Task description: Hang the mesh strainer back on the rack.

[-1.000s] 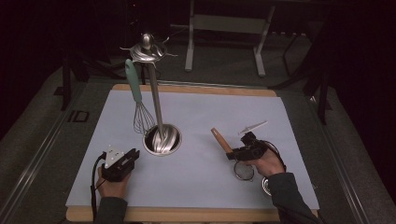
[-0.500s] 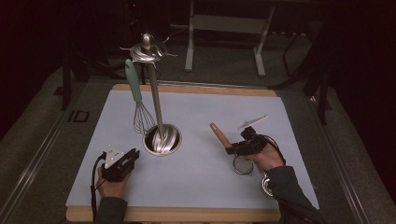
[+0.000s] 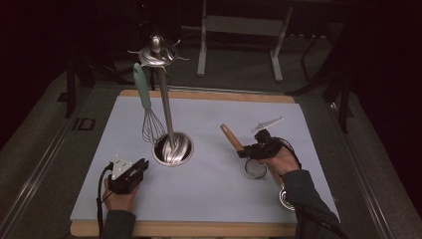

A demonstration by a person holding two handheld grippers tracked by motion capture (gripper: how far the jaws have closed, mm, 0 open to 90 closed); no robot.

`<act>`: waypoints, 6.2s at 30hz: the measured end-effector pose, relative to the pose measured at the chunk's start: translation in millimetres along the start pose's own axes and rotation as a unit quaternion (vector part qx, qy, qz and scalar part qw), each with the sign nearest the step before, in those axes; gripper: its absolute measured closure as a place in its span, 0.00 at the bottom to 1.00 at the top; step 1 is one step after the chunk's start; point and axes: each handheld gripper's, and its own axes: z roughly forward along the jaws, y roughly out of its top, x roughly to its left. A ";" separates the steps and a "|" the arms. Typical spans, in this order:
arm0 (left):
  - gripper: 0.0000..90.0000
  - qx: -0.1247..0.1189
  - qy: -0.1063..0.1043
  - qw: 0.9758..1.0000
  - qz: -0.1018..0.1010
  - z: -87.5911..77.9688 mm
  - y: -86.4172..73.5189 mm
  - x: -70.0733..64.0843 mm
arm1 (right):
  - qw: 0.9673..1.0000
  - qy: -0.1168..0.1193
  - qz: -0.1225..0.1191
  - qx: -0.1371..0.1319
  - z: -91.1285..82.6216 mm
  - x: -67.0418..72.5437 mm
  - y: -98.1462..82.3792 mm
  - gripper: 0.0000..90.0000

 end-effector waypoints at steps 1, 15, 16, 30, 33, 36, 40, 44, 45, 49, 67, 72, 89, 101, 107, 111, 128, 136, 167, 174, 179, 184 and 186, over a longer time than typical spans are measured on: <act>0.86 0.000 0.000 1.000 0.000 0.0 0.0 0.0 | 1.000 0.000 -0.006 -0.007 -0.2 -0.2 2.0 0.80; 0.86 0.000 0.000 1.000 -0.001 0.0 0.0 -0.2 | 0.998 0.003 -0.040 -0.049 -3.8 2.3 18.7 0.80; 0.86 0.000 0.000 1.000 -0.001 0.0 0.0 -0.2 | 0.998 0.003 -0.040 -0.049 -3.8 2.3 18.7 0.80; 0.86 0.000 0.000 1.000 0.000 -0.4 -0.1 0.1 | 0.995 0.001 -0.068 -0.076 -7.1 10.1 39.5 0.80; 0.86 -0.001 0.000 1.000 -0.001 -0.5 -0.1 0.1 | 0.994 0.004 -0.071 -0.083 -9.0 11.8 43.9 0.80; 0.86 -0.001 0.000 1.000 0.000 -0.5 -0.1 0.1 | 0.993 0.008 -0.073 -0.091 -11.0 12.8 48.4 0.80; 0.86 -0.001 0.000 1.000 0.000 -0.7 -0.1 0.1 | 0.992 0.013 -0.077 -0.100 -14.2 16.3 54.9 0.80; 0.86 -0.002 0.000 1.000 0.000 -0.6 -0.2 0.0 | 0.990 0.019 -0.088 -0.112 -18.8 23.1 62.8 0.80; 0.86 -0.002 0.000 1.000 0.000 -0.6 -0.2 0.0 | 0.989 0.020 -0.090 -0.113 -19.6 24.3 64.3 0.80; 0.86 -0.001 0.000 1.000 0.000 -0.7 -0.2 0.1 | 0.987 0.024 -0.101 -0.121 -24.3 29.8 72.2 0.80; 0.86 -0.004 0.000 1.000 -0.001 -0.7 -0.3 0.0 | 0.980 0.044 -0.137 -0.141 -36.4 48.3 97.6 0.80; 0.86 -0.003 -0.001 1.000 -0.001 -0.8 -0.3 0.0 | 0.978 0.049 -0.142 -0.146 -37.8 52.8 102.2 0.80; 0.86 -0.002 -0.002 1.000 -0.001 -0.6 -0.2 0.1 | 0.971 0.063 -0.168 -0.156 -44.9 67.2 115.8 0.80; 0.86 -0.002 -0.002 1.000 -0.001 -0.7 -0.2 0.1 | 0.966 0.073 -0.185 -0.167 -54.5 76.5 127.7 0.80; 0.86 -0.002 -0.002 1.000 0.000 -0.7 -0.2 0.1 | 0.963 0.074 -0.195 -0.172 -58.2 80.7 132.7 0.80; 0.86 -0.003 -0.002 1.000 -0.001 -0.8 -0.2 0.2 | 0.963 0.073 -0.195 -0.174 -60.8 85.2 137.8 0.80; 0.86 -0.004 -0.002 1.000 0.000 -1.1 -0.4 0.3 | 0.956 0.077 -0.213 -0.188 -73.4 101.5 156.0 0.80; 0.86 -0.003 -0.002 1.000 0.000 -1.1 -0.3 0.2 | 0.955 0.075 -0.216 -0.190 -78.0 106.6 159.8 0.80; 0.86 -0.002 -0.002 1.000 -0.001 -1.0 -0.4 0.4 | 0.949 0.099 -0.235 -0.187 -68.3 123.1 169.8 0.80; 0.86 -0.003 -0.003 1.000 -0.001 -1.1 -0.4 0.4 | 0.949 0.103 -0.236 -0.183 -63.8 123.9 171.1 0.80; 0.86 -0.003 -0.003 1.000 0.000 -1.1 -0.4 0.4 | 0.948 0.107 -0.240 -0.179 -63.8 123.1 170.2 0.80; 0.86 -0.002 -0.002 1.000 0.001 -1.1 -0.4 0.3 | 0.952 0.103 -0.229 -0.176 -63.0 120.6 172.5 0.80; 0.85 -0.002 -0.002 1.000 0.000 -1.1 -0.4 0.3 | 0.953 0.105 -0.228 -0.170 -61.9 119.8 173.5 0.80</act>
